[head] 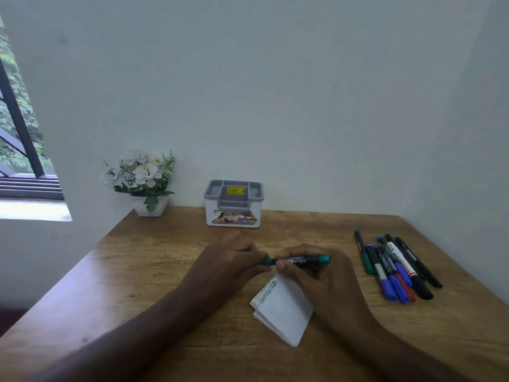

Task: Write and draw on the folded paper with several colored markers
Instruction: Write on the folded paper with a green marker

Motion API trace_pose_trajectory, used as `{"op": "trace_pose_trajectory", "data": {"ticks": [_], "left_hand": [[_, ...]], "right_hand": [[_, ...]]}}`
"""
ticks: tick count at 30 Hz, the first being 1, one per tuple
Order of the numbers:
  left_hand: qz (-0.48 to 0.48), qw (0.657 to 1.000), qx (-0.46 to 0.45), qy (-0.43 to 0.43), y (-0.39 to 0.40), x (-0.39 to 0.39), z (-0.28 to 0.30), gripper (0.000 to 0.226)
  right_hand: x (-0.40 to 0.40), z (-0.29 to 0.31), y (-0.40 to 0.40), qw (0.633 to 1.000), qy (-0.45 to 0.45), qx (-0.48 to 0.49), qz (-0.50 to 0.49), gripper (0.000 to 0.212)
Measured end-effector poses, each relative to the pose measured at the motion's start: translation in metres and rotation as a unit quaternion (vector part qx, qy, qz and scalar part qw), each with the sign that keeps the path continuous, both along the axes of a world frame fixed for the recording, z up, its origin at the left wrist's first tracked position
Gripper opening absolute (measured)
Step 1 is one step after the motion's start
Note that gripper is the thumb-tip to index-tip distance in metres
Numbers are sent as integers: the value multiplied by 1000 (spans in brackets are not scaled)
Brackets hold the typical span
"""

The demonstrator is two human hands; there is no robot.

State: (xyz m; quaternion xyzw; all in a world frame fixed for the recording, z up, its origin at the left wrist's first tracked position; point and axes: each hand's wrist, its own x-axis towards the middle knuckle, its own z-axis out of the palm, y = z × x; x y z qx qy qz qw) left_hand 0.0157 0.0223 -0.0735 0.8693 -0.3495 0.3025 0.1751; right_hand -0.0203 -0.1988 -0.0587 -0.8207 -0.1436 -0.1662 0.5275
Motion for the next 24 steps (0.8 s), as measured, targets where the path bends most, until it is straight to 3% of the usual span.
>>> {"op": "trace_pose_trajectory", "data": {"ticks": [3,7,10,15,18,24], "left_hand": [[1,1000,-4,29,-3,-3,3,34],[26,996,-65,53,-4,-5,9,24],[61,981,-169,75,10,6,22,25],[158,952,-259,-46,32,58,78,7],[223,942,-248,-44,45,105,101,14],[324,928,-180,44,50,161,74,23]], "right_hand": [[1,-1,4,1000,-25,-11,1,21],[-4,2,2,997,-29,34,59,71],[-5,2,-6,998,-35,28,54,63],[-2,4,-11,998,-8,33,52,48],[-2,5,-13,997,-1,46,54,45],[-1,4,-14,997,-4,51,56,36]]}}
